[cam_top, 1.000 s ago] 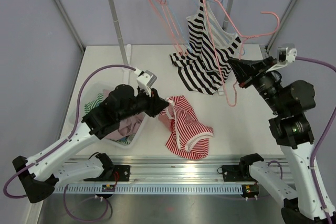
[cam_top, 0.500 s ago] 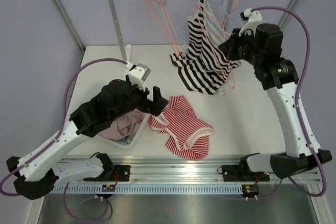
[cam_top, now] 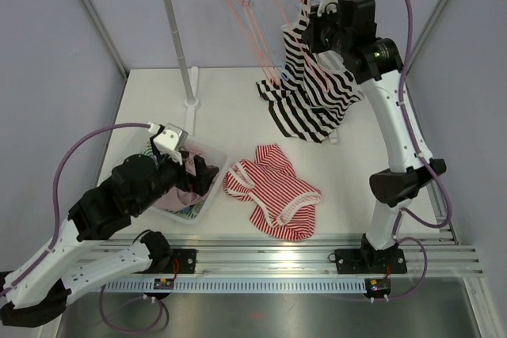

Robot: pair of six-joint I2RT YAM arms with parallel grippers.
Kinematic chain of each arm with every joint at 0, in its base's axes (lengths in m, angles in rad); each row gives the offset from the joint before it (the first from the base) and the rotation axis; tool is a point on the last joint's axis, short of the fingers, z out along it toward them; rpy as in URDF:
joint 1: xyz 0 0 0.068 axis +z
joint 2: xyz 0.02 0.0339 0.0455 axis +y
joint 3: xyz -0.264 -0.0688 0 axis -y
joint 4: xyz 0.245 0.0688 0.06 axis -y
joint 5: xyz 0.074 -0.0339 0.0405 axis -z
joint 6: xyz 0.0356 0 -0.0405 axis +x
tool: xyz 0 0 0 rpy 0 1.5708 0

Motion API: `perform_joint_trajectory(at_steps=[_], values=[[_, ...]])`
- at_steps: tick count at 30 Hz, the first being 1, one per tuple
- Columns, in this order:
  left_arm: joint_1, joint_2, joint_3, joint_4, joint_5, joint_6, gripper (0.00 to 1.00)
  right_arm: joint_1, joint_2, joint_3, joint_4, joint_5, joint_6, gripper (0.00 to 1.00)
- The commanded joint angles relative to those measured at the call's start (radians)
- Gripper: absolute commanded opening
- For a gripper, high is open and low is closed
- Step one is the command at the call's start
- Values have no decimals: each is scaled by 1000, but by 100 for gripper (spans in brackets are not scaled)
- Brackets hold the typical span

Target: Remove the tank top from the hanger

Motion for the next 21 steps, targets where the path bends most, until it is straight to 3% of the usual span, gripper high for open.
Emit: perform_joint_trajectory(at_steps=[1, 9, 21], values=[[-7, -34, -59, 59, -70, 48, 99, 29, 78, 142, -4, 48, -54, 0], [-2, -62, -110, 94, -52, 51, 99, 59, 291, 374, 17, 28, -92, 0], [12, -19, -128, 79, -30, 74, 99, 122, 427, 414, 120, 37, -100, 0]])
